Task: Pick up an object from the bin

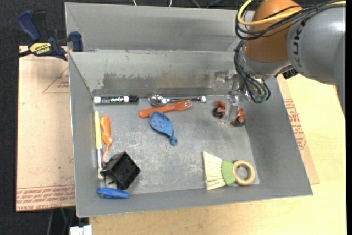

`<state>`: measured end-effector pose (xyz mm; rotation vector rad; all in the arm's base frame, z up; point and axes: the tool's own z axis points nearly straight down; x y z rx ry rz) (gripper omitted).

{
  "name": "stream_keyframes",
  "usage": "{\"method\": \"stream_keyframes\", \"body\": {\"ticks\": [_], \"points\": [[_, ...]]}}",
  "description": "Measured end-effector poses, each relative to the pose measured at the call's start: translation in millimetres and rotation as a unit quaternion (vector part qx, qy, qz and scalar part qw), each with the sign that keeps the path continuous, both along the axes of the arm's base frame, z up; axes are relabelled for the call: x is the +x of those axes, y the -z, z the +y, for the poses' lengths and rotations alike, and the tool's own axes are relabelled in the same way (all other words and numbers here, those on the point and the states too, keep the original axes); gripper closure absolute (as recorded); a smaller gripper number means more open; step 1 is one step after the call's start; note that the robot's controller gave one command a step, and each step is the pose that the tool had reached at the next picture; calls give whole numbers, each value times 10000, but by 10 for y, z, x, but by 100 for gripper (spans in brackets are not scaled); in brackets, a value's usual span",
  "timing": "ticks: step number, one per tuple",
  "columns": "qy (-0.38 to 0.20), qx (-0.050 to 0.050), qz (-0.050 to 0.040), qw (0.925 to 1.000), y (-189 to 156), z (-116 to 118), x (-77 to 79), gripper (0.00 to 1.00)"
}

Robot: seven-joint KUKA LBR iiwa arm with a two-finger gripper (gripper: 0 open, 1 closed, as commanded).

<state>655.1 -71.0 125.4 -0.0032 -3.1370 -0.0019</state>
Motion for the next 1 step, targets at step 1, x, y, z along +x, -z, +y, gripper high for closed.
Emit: {"method": "stream_keyframes", "body": {"ticks": [1], "points": [[-7,-3,-36,10000,-55,2,17,0]]}}
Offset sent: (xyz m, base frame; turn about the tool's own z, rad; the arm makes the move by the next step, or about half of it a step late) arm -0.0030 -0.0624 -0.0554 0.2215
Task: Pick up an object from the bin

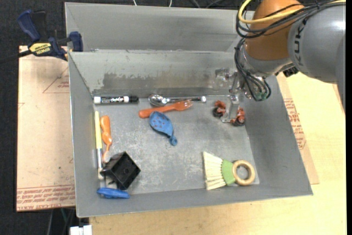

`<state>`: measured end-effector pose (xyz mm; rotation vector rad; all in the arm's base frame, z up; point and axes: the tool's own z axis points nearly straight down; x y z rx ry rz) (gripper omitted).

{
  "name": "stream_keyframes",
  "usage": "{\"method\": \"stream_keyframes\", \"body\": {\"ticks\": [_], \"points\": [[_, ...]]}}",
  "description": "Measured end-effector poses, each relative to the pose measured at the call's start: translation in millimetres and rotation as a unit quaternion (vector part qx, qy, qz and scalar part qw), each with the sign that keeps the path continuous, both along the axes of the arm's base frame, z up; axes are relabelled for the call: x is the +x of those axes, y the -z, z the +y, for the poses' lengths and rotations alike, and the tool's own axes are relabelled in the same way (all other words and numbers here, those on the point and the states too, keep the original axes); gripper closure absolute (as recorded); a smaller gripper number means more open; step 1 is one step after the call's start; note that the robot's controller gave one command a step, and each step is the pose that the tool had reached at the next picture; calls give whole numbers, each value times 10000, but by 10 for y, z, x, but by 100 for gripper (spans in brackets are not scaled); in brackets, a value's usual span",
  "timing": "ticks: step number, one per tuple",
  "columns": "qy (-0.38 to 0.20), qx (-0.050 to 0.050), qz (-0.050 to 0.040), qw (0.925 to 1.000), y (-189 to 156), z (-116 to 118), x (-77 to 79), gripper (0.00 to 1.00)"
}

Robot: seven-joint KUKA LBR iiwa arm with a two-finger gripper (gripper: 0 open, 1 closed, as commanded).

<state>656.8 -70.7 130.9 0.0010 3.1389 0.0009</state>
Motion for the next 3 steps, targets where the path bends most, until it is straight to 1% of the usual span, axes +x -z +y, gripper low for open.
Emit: {"method": "stream_keyframes", "body": {"ticks": [1,2,3], "points": [[946,7,-10,9955,505,-529,-22,0],[1406,10,-4,9901,172,-636,-142,0],[1169,1,27,9931,593,-634,-94,0]]}}
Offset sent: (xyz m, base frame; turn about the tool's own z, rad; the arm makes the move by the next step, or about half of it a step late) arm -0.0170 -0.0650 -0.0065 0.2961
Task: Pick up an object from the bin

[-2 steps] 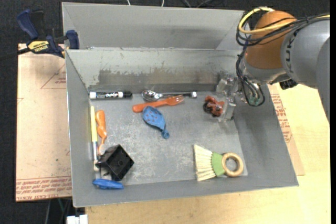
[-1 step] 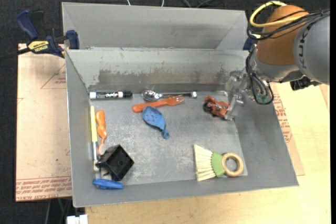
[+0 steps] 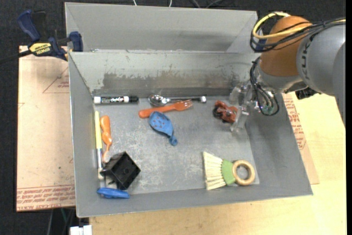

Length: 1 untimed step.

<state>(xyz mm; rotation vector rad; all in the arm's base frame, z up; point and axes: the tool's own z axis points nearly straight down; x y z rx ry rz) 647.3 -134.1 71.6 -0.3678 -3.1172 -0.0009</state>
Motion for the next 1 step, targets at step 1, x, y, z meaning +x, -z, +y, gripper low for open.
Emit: {"method": "stream_keyframes", "body": {"ticks": [1], "points": [[296,-1,-81,9995,12,185,-11,0]]}}
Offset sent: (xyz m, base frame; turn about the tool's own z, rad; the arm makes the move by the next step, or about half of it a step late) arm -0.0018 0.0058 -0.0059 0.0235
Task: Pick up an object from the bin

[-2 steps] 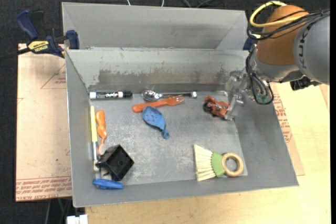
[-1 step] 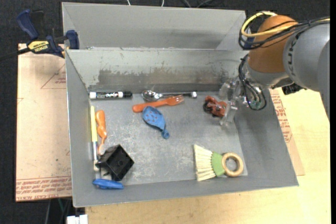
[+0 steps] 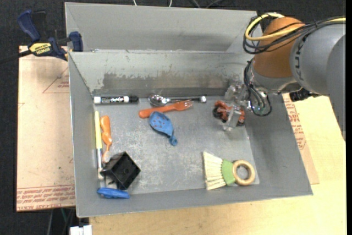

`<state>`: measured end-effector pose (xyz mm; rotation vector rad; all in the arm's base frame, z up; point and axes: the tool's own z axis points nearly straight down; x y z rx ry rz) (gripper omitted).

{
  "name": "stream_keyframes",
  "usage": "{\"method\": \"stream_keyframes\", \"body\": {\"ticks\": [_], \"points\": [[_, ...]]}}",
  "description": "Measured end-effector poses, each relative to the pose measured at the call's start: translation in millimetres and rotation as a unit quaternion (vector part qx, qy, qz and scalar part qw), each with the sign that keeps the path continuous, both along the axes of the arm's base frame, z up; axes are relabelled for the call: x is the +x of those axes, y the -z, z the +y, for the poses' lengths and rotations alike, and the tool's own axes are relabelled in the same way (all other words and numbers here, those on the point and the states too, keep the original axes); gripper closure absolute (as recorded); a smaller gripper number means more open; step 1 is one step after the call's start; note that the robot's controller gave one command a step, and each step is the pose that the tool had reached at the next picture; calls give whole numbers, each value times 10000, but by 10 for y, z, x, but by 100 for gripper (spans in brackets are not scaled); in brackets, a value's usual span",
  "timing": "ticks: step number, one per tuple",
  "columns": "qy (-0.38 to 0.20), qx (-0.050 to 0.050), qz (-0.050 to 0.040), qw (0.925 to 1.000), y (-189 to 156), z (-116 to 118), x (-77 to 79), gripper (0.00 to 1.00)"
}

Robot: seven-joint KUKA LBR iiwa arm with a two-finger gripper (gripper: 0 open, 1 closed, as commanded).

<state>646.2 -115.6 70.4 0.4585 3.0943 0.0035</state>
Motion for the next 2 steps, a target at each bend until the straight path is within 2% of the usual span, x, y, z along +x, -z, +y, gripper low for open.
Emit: {"method": "stream_keyframes", "body": {"ticks": [1,2], "points": [[-177,-3,32,9998,30,-120,13,100],[-180,-5,31,9998,29,-119,13,100]]}}
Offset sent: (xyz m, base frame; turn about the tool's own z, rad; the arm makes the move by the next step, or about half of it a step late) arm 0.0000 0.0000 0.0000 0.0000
